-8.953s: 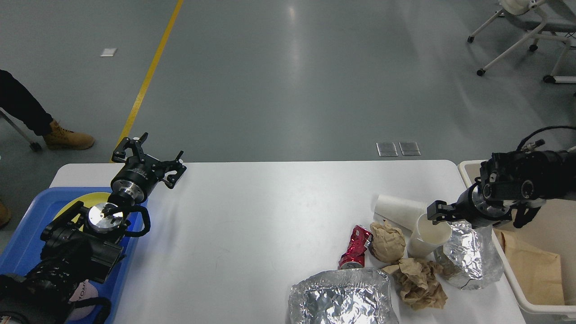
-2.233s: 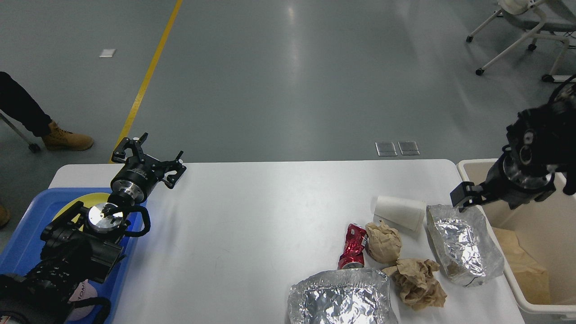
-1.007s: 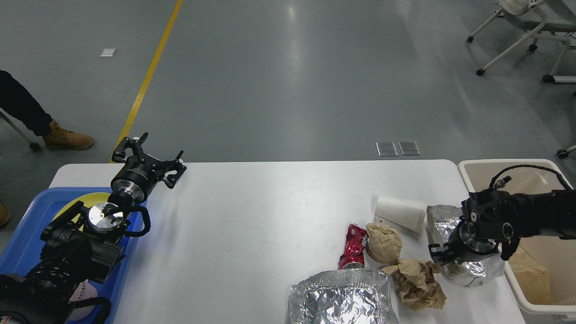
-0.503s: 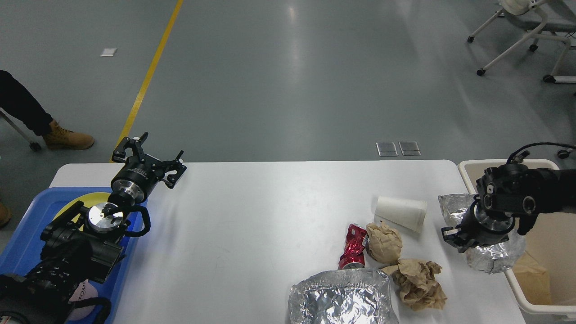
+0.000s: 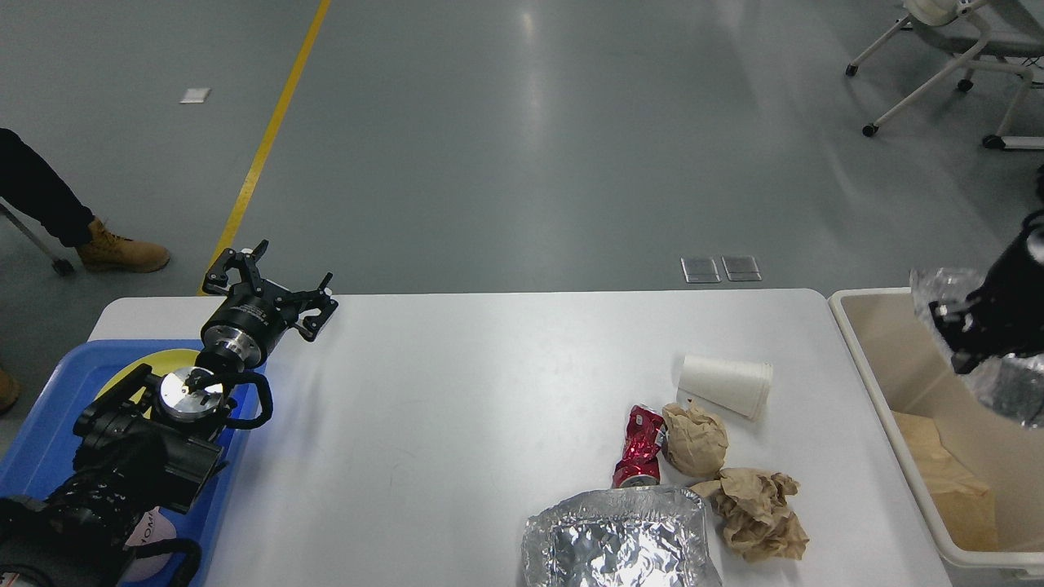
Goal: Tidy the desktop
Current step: 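Lift the foil packet and drop it into the white bin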
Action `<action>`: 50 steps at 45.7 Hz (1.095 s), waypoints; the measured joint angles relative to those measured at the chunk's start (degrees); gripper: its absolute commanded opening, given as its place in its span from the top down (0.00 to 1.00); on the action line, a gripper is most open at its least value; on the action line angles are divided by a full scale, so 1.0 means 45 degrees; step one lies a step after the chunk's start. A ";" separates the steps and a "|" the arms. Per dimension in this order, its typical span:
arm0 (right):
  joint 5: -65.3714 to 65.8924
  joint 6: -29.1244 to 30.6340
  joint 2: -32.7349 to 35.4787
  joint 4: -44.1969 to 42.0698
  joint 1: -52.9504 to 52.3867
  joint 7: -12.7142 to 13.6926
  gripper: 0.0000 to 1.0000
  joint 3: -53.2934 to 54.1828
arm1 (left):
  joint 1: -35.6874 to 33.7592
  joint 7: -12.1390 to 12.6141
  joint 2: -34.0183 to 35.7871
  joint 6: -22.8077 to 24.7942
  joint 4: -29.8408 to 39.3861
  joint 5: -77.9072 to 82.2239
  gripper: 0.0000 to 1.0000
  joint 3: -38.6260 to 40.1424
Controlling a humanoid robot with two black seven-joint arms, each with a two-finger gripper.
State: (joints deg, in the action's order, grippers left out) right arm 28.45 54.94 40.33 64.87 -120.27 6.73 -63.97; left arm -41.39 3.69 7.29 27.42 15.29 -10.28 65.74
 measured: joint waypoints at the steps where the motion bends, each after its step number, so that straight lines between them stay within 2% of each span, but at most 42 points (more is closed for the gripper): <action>1: -0.0013 0.0008 -0.0026 0.0081 -0.0481 -0.0009 1.00 -0.0109 | 0.0000 0.0000 0.0000 0.0000 0.0000 0.0000 0.04 0.0000; 15: -0.0906 0.0014 -0.1280 0.0214 -0.3154 -0.0037 1.00 -0.0281 | 0.0000 0.0000 0.0000 0.0000 0.0000 0.0000 0.04 0.0000; 22: -0.1250 0.0015 -0.1579 -0.0092 -0.3498 0.0043 1.00 -0.0296 | 0.0000 0.0000 0.0000 0.0000 0.0000 0.0000 0.04 0.0000; 29: -0.0723 0.0014 -0.1368 -0.1281 -0.3199 0.0129 1.00 -0.0835 | 0.0000 0.0000 0.0000 0.0000 0.0000 0.0000 0.04 0.0000; 37: 0.0529 0.0014 -0.0399 -0.2974 -0.1100 0.0168 1.00 -0.1957 | 0.0000 0.0000 0.0000 0.0000 0.0000 0.0000 0.04 0.0000; 43: 0.0909 -0.0102 -0.0200 -0.4776 0.2954 0.0167 1.00 -0.2194 | 0.0000 0.0000 0.0000 0.0000 0.0000 0.0000 0.04 0.0000; 46: 0.0908 -0.0867 -0.0242 -0.5331 0.4667 0.0162 1.00 -0.2155 | 0.0000 0.0000 0.0000 0.0000 0.0002 0.0000 0.04 0.0000; 50: 0.0898 -0.2806 -0.0404 -0.5667 0.6614 0.0160 1.00 -0.2086 | 0.0000 0.0000 0.0001 0.0000 0.0001 0.0000 0.04 0.0000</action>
State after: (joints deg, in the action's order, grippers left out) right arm 32.50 42.31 38.51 39.37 -90.51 7.45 -73.36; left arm -41.40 3.69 7.30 27.42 15.30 -10.28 65.74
